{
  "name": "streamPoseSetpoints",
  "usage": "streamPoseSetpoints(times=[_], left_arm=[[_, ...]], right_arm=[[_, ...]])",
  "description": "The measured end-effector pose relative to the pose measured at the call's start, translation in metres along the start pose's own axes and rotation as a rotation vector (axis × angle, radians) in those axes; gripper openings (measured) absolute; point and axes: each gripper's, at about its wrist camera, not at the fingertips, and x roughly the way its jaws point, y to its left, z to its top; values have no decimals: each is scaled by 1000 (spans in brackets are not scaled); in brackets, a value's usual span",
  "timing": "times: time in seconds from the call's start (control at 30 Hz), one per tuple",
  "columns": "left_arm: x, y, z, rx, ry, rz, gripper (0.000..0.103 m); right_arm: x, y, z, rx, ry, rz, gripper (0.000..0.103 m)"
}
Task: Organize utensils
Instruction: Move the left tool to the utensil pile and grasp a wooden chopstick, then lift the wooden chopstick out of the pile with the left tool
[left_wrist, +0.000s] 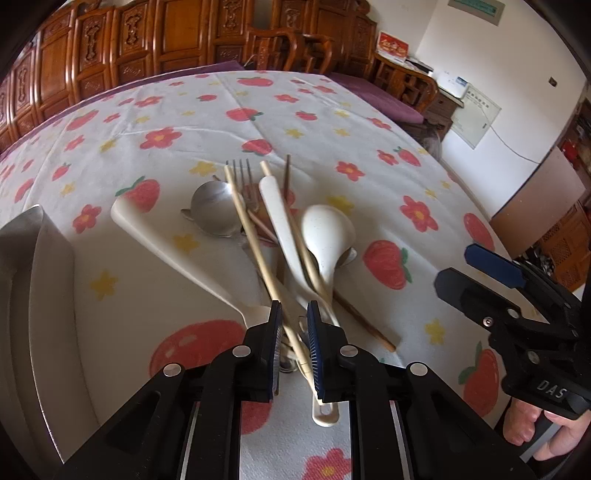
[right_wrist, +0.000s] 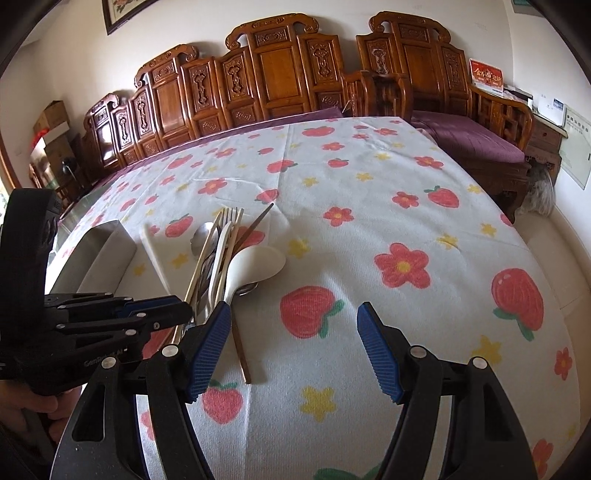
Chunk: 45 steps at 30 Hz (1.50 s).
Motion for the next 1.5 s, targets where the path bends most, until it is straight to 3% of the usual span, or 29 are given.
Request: streamPoseSetpoints(times=[0.23,0.3,0.5,0.73,1.07,1.3,1.5], left_arm=[[2,10,-3,-16,-9,34,13],[2,11,-3,-15,-9,33,6],[4,18,-4,-16,8,71,5],[3,23,-6,-16,0,61,4],[-58,32,-5,-9,-113,31,4],[-102,49,-3,-29,-188,34,4],[-120,64,-5,-46,-220,40,4]], right_arm=[[1,5,0,-11,6,4,73],[1,7,-1,-15,6,3,73],[2,11,-1,-21,12,9,73],[3,17,-1,-39,15,11,73],[2,26,1,-55,4,48,73],[8,48,10,-82,15,140,57],[26,86,15,-189,44,184,43]])
